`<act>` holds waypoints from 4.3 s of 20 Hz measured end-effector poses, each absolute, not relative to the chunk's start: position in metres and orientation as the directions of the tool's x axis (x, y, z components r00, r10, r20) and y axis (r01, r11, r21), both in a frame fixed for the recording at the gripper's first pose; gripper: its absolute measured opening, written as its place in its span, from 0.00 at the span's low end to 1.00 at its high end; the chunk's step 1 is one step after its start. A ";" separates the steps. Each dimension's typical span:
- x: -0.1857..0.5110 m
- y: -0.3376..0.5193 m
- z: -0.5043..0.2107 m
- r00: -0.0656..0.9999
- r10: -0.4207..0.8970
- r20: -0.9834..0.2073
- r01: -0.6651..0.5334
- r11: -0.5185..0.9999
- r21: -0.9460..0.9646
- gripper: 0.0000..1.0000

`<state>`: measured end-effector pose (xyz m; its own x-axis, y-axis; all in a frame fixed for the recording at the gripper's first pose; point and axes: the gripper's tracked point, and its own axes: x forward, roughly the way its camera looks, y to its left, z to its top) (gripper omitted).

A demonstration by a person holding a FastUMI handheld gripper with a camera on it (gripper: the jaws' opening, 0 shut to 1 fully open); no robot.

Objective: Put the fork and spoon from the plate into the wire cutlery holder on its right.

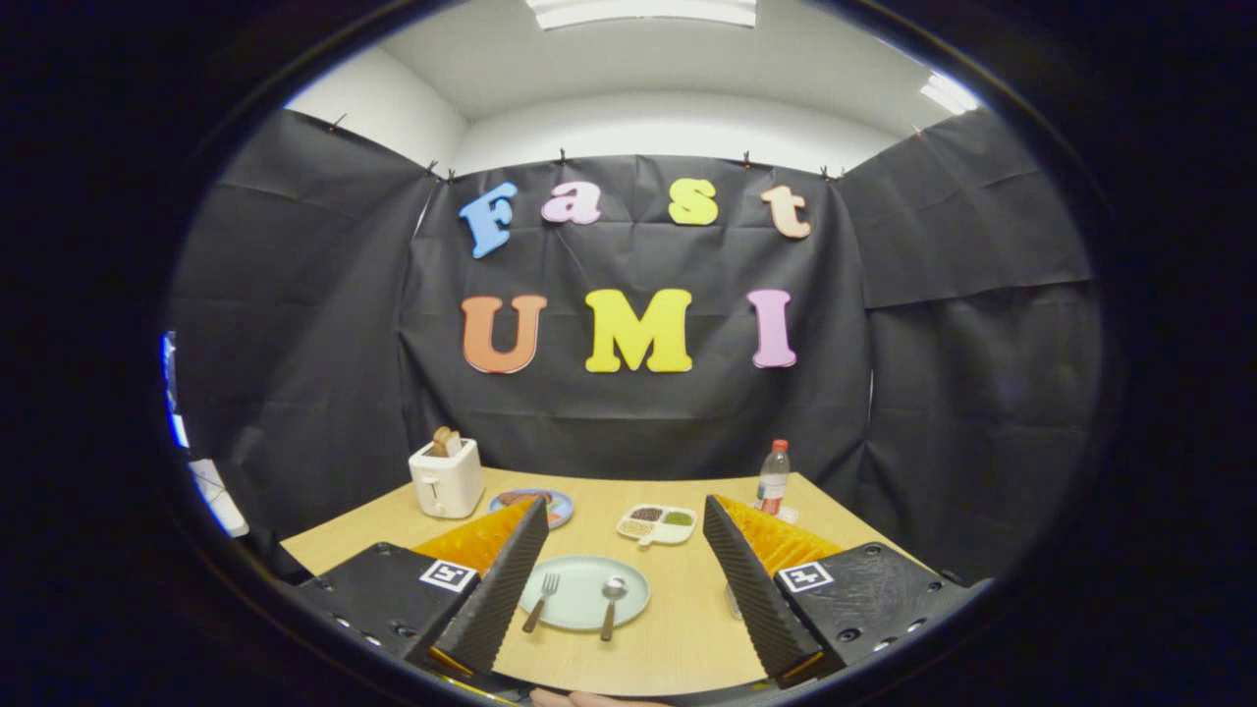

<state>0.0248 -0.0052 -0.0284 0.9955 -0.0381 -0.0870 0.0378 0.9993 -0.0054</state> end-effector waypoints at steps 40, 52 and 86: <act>0.112 0.019 -0.318 0.368 0.041 -0.929 -0.061 0.998 0.020 0.59; 0.100 0.020 -0.294 0.431 0.049 -0.901 -0.065 0.998 0.024 0.00; 0.048 -0.165 -0.179 0.669 -0.012 -0.743 0.114 0.990 0.087 0.01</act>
